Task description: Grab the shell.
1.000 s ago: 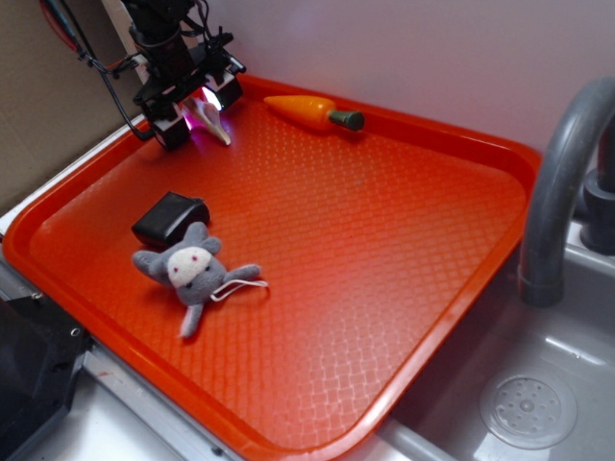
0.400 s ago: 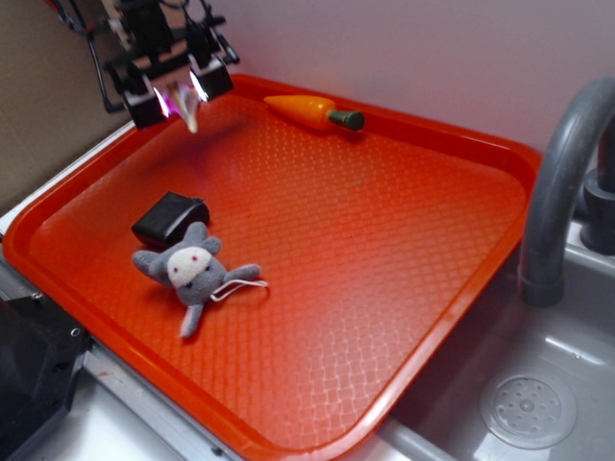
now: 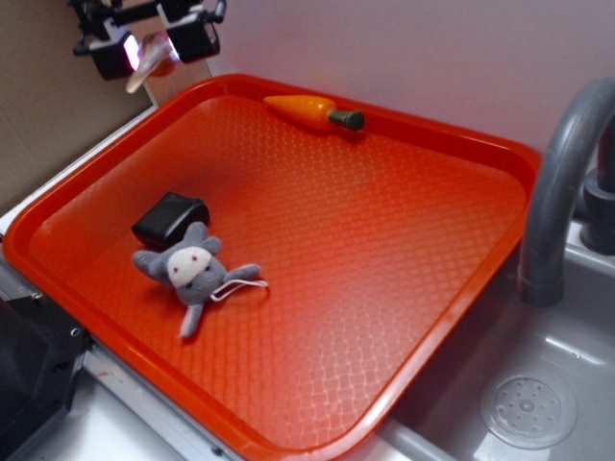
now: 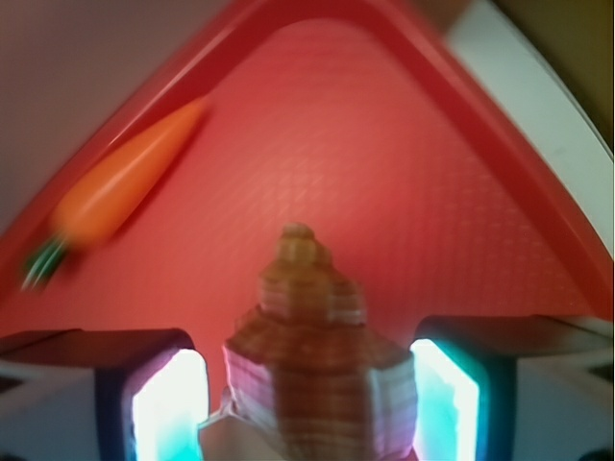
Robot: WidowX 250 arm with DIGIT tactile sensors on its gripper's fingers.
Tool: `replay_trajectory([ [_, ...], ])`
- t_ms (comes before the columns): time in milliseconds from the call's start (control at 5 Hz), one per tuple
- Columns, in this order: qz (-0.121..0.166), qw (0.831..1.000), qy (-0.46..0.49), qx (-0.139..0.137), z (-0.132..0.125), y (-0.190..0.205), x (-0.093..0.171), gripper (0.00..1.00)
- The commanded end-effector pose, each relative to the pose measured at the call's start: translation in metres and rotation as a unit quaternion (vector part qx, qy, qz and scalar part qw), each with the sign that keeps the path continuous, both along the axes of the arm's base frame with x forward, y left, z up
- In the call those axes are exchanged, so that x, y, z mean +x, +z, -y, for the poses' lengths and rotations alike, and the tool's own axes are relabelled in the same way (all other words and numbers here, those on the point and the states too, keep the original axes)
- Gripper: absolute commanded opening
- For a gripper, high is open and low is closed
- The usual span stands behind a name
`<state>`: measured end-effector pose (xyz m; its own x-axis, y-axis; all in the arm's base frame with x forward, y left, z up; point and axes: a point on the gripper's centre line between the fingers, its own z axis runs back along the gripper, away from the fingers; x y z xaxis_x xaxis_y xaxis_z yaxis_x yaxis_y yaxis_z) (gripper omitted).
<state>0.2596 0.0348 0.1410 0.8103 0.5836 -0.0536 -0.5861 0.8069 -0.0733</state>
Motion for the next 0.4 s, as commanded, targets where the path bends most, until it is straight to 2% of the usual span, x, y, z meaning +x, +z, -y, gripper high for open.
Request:
replay_trajectory([
  [0,0.064,0.980,-0.186,-0.033,0.0169,0.0666,-0.0508,0.00],
  [200,0.091,0.968,-0.222,-0.071,0.0261,0.0749,-0.0554,0.00],
])
